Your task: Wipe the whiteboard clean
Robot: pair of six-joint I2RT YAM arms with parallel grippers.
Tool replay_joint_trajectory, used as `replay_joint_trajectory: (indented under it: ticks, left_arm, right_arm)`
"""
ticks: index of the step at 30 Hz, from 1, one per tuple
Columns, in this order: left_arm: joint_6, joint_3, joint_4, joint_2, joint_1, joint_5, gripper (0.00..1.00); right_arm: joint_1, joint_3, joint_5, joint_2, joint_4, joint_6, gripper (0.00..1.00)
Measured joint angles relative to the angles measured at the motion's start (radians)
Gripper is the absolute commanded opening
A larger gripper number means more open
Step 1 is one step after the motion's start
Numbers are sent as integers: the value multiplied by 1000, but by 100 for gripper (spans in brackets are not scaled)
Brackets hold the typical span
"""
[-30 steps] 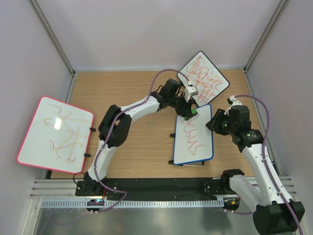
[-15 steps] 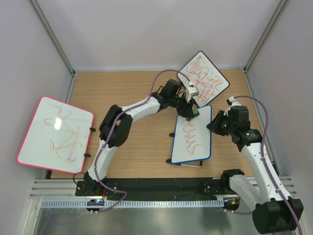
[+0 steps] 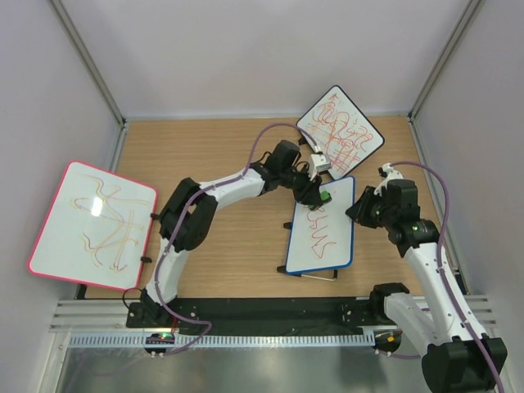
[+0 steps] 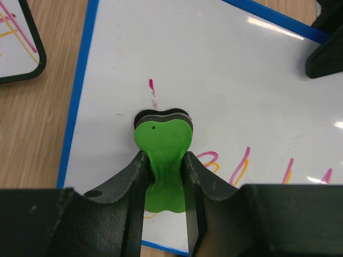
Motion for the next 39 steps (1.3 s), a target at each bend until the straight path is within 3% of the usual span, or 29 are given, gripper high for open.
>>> replay_joint_trajectory:
  ticks: [9,17,22,39]
  left_arm:
    - [89,-100,-11,-87,-33,-30,0]
    - [-15,211,-72,72,-28,-40,0]
    - [-39,232,-72,80,-30,-44,0]
    - [76,-140,-82,-81,14,-144,0]
  right_arm:
    - [0,-22,-34,-32,15,-26,1]
    - [-2,-26,-47,-40,26,-33,1]
    - [-2,-28,-57,-51,26,-39,1]
    - [-2,-28,-69,-77,-7,-42,1]
